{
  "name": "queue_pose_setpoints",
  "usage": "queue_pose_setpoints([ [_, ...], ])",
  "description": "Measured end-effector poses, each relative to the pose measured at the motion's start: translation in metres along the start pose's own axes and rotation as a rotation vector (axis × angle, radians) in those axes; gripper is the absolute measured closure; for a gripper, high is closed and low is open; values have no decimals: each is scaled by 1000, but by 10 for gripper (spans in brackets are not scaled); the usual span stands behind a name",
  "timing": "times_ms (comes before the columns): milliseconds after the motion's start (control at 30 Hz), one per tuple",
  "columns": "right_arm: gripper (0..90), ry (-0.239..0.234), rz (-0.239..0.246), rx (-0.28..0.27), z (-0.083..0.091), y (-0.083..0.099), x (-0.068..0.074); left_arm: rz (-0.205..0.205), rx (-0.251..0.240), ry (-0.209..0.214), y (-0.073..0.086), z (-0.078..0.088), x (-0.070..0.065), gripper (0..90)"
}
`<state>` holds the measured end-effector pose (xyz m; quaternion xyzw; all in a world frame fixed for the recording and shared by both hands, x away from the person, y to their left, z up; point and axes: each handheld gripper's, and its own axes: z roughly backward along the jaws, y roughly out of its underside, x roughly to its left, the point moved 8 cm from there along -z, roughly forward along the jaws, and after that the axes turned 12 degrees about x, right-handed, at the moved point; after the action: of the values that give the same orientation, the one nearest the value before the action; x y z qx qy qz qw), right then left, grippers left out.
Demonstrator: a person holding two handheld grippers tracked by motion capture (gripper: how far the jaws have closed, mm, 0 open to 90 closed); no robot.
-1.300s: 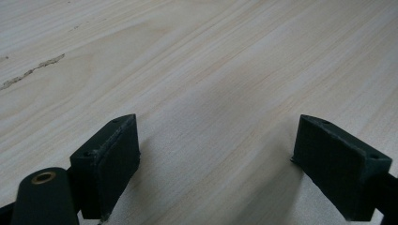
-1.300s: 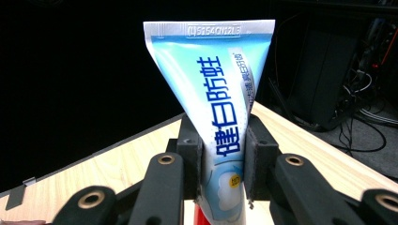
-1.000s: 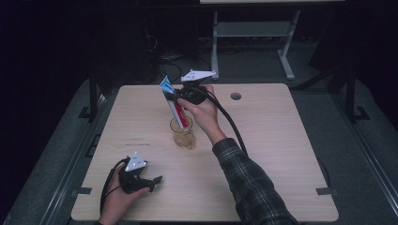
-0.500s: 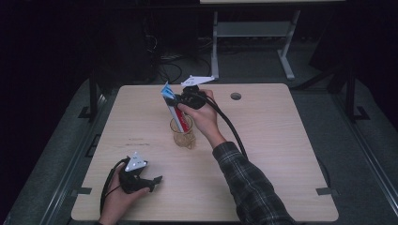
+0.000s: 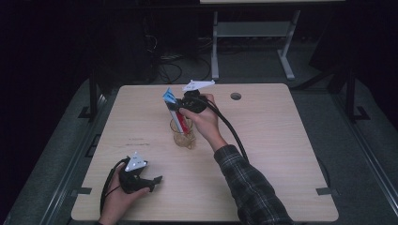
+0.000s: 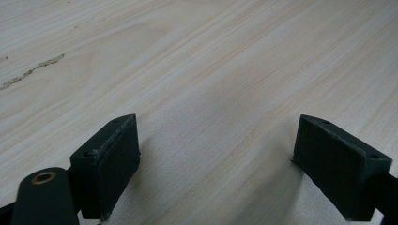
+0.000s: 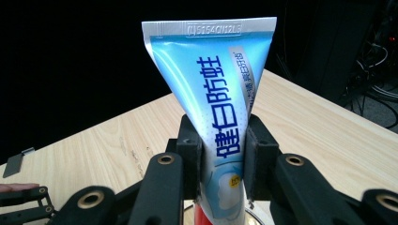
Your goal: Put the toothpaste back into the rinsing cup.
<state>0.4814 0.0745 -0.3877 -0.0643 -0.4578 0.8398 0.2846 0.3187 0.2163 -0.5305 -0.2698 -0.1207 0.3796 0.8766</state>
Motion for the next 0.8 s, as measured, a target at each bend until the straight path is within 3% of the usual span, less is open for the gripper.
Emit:
queue_pose_setpoints([
  [800, 707, 7, -4, 46, -8, 22, -2, 0, 0, -1, 0, 0, 0, 137],
])
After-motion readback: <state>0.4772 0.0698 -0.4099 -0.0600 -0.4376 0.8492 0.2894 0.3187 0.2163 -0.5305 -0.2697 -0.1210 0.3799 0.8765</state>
